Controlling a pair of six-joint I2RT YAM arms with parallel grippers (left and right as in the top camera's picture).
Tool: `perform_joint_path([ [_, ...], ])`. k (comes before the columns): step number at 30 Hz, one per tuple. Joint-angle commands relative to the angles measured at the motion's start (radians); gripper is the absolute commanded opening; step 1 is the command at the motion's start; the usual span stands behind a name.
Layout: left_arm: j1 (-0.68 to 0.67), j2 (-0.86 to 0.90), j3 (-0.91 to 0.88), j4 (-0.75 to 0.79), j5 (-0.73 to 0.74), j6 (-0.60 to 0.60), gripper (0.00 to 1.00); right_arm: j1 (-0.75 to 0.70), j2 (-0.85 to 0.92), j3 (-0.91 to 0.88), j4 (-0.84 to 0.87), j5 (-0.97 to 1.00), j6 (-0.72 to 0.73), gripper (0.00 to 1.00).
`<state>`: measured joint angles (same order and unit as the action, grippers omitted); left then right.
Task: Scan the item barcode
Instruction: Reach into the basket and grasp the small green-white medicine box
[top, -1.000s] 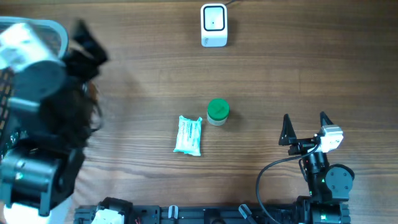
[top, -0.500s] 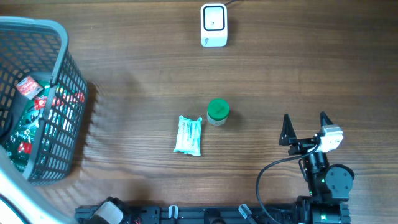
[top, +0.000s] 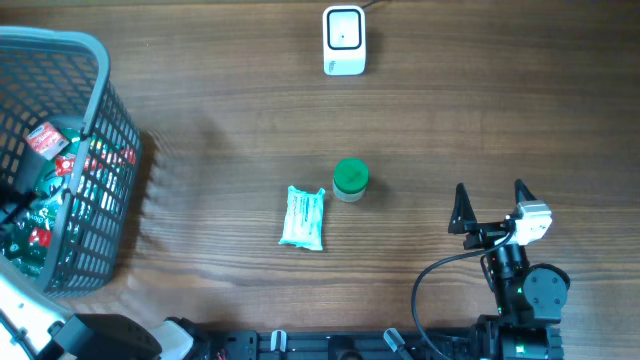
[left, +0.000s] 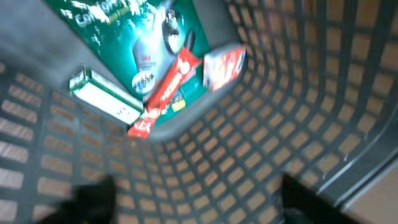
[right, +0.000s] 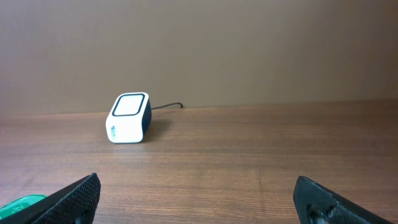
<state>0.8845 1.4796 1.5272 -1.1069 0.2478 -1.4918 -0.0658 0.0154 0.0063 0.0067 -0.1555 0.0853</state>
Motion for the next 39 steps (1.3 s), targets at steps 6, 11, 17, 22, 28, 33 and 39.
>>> perform_joint_path([
  [6,-0.036,0.166,0.008,0.003,-0.088,-0.193,0.94,0.004,-0.006,-0.001,0.003,0.007,-0.006,1.0],
  [11,-0.073,0.286,0.008,-0.006,-0.066,-0.244,1.0,0.004,-0.006,-0.001,0.003,0.007,-0.006,1.0],
  [17,-0.133,0.389,0.008,-0.039,-0.063,-0.35,1.0,0.004,-0.006,-0.001,0.003,0.007,-0.006,1.0],
  [22,-0.188,0.424,0.008,-0.051,-0.134,-0.35,1.0,0.004,-0.006,-0.001,0.003,0.007,-0.006,1.0],
  [28,-0.222,0.458,0.008,-0.047,-0.175,-0.377,1.0,0.004,-0.006,-0.001,0.003,0.007,-0.006,1.0],
  [33,-0.222,0.513,0.008,-0.049,-0.174,-0.376,1.0,0.004,-0.006,-0.001,0.003,0.007,-0.006,1.0],
  [39,-0.235,0.539,0.008,-0.05,-0.171,-0.376,1.0,0.004,-0.006,-0.001,0.003,0.007,-0.006,1.0],
])
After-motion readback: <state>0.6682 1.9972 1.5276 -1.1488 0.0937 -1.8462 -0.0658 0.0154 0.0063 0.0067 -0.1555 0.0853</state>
